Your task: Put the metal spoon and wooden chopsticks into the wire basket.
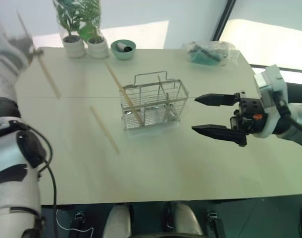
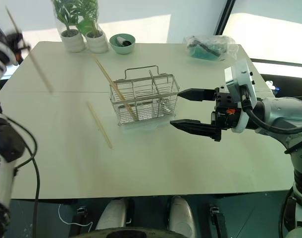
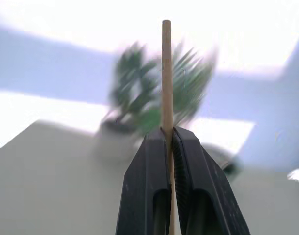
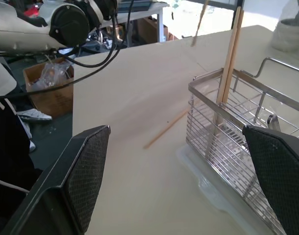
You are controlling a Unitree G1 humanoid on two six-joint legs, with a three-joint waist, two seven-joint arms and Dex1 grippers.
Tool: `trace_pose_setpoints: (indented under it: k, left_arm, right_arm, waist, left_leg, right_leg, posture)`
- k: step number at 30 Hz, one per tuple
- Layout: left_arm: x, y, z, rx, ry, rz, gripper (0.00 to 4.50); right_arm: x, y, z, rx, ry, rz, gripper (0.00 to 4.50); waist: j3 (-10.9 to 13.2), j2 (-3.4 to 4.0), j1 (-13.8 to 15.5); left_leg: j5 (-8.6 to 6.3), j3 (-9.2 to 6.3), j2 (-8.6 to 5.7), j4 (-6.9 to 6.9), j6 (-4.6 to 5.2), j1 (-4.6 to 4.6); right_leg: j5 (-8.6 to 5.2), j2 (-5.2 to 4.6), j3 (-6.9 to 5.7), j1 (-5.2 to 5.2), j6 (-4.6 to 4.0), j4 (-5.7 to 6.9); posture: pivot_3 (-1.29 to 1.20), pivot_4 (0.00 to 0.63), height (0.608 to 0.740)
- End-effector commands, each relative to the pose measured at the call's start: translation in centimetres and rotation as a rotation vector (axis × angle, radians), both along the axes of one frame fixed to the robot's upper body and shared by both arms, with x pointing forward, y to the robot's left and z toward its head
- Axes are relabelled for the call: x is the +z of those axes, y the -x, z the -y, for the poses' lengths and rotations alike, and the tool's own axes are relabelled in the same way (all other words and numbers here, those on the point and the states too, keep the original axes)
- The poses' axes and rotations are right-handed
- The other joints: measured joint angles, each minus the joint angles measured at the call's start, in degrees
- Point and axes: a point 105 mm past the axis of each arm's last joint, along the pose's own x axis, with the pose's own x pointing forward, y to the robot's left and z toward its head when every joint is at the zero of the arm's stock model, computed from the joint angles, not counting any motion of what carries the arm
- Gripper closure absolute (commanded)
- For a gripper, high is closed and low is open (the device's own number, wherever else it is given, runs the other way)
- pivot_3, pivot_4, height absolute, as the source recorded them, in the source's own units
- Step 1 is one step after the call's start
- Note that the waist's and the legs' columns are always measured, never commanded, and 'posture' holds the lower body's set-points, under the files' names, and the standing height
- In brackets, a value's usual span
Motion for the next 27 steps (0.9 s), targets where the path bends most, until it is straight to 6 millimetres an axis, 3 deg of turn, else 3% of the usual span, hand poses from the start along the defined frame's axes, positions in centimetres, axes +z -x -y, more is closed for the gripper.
trace_pose_setpoints:
  k: [1,5,9,13,19,27]
  left_arm:
    - [5.1,3.3,4.2,-0.149,-0.01,0.203,4.45]
    - [5.5,3.9,8.5,-0.27,-0.045,0.227,4.45]
    - [3.7,3.9,12.5,-0.38,-0.134,0.207,4.45]
    - [1.0,3.4,15.1,-0.451,-0.2,0.142,4.45]
    - [-3.6,2.6,17.3,-0.511,-0.252,0.037,4.45]
    - [-6.9,2.2,18.8,-0.553,-0.266,-0.044,4.45]
  right_arm:
    - [0.5,0.5,0.1,0.0,0.003,0.039,0.0]
    - [0.6,0.4,0.2,-0.006,-0.004,0.043,0.0]
    - [0.7,0.4,0.3,-0.023,-0.013,0.05,0.0]
    - [0.8,0.4,0.5,-0.041,-0.016,0.056,0.0]
    - [1.0,0.3,0.7,-0.072,-0.033,0.062,0.0]
    - [0.9,0.1,0.9,-0.102,-0.038,0.061,0.0]
  waist:
    - [0.0,0.06,-0.3]
    - [0.0,0.17,-0.5]
    - [0.0,0.2,-0.5]
    - [0.0,0.22,-0.4]
    - [0.0,0.22,-0.4]
    - [0.0,0.22,-0.3]
  left_leg:
    - [0.0,0.01,-0.02,0.0,0.0,0.04]
    - [0.0,0.01,-0.02,-0.03,0.01,0.42]
    - [0.0,0.01,0.01,-0.1,0.0,0.82]
    - [-0.01,0.01,0.01,-0.12,0.0,0.82]
    - [-0.01,0.02,-0.01,-0.1,0.01,0.75]
    - [-0.02,0.01,0.0,-0.11,0.03,0.73]
  right_leg:
    - [0.01,0.0,0.0,0.06,0.02,-0.01]
    - [-0.01,0.02,0.01,0.33,0.02,-0.08]
    - [-0.04,0.07,0.04,0.6,0.0,-0.09]
    - [-0.04,0.07,0.06,0.62,-0.01,-0.11]
    - [-0.04,0.07,0.06,0.61,-0.02,-0.17]
    - [-0.14,0.07,0.06,0.59,-0.19,-0.22]
  posture:
    - [0.0,0.15,0.717]
    - [0.0,0.15,0.717]
    - [0.0,0.15,0.717]
    - [0.0,0.15,0.717]
    - [0.0,0.15,0.717]
    - [0.0,0.15,0.717]
